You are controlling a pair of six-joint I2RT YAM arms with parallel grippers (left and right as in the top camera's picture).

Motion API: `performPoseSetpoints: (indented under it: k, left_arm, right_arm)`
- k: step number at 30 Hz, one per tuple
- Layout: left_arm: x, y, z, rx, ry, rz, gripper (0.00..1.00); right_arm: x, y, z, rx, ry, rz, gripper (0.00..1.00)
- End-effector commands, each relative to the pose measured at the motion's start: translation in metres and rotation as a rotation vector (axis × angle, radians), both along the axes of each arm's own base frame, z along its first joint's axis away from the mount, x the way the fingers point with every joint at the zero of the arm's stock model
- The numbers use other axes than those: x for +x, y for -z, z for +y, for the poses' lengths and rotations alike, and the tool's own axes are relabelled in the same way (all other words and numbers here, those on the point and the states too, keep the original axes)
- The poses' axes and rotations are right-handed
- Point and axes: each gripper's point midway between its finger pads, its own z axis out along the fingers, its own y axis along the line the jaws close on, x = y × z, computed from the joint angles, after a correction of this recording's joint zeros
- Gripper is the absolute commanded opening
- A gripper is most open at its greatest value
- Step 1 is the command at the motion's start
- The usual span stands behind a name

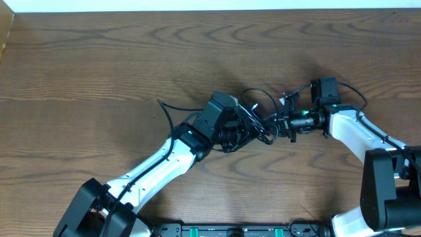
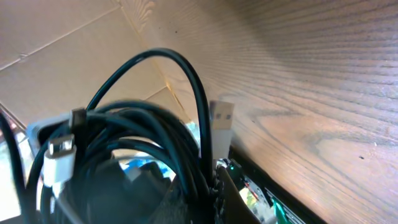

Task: Untangle cables
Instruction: 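Move the left gripper toward the right gripper along the cables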

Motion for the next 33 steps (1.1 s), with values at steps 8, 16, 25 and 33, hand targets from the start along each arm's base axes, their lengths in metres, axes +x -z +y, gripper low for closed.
performPoseSetpoints:
  k: [8, 16, 25, 33]
  left_arm:
    - [-0.034, 0.028, 0.023, 0.237, 0.185, -0.049, 0.47]
    - [-0.048, 0.046, 0.046, 0.355, 0.201, 0.015, 0.52]
    - [-0.044, 0.053, 0.058, 0.436, 0.198, -0.023, 0.08]
    - [-0.031, 0.047, 0.05, 0.395, 0.131, -0.039, 0.08]
  right_arm:
    - [0.003, 0.023, -0.002, -0.168, 0.019, -0.029, 0.01]
    - [0.006, 0.038, -0.013, -0.27, 0.052, -0.027, 0.01]
    - [-0.001, 0.053, -0.025, -0.371, 0.078, 0.039, 0.01]
    - [-0.02, 0.057, -0.028, -0.39, 0.052, 0.127, 0.01]
